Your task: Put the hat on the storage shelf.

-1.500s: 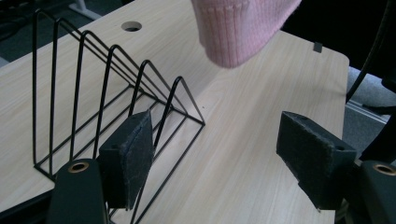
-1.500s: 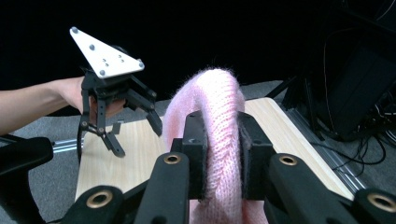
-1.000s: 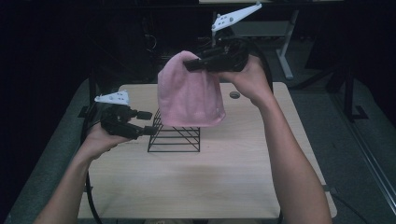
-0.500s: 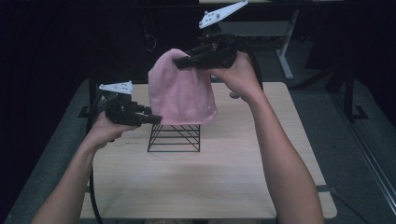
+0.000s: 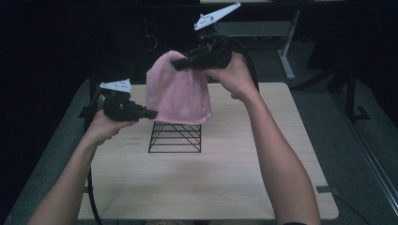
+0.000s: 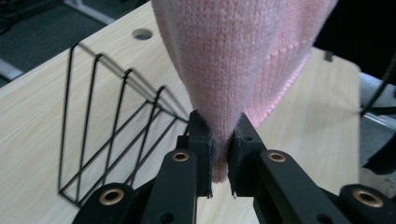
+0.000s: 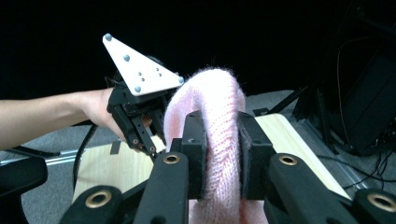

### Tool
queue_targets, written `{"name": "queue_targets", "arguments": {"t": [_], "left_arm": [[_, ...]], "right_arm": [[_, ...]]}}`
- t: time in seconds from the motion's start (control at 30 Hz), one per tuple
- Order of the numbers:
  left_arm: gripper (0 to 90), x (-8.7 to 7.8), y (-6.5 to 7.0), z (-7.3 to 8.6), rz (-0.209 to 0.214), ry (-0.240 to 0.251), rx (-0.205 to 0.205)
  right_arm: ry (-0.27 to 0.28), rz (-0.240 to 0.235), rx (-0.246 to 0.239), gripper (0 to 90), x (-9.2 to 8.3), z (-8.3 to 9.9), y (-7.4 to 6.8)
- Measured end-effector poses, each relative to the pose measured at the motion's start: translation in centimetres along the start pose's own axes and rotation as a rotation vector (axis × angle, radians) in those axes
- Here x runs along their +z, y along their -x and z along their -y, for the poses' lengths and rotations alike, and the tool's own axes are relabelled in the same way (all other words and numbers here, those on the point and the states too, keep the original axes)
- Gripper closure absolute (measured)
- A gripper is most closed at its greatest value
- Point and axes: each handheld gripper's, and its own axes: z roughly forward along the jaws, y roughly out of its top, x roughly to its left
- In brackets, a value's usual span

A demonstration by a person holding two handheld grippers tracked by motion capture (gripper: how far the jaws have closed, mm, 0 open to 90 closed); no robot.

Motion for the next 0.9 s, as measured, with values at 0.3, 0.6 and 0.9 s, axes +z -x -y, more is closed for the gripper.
{"name": "queue_targets", "arguments": {"t": [0.3,0.6,0.9], "left_arm": [[81.5,0.4,-1.1,0.4,-0.023,-0.016,-0.030],[81.4,1.0,-1.9,0.6,-0.043,-0.025,-0.051],[81.2,1.2,-2.2,1.2,-0.050,-0.047,-0.049]], "right_arm": [[-0.015,0.003,0.036,75.2,0.8,1.0,1.4],[-0.023,0.009,0.045,75.2,1.3,1.6,2.4],[-0.035,-0.009,0.048,75.1,2.0,1.8,2.2]]}}
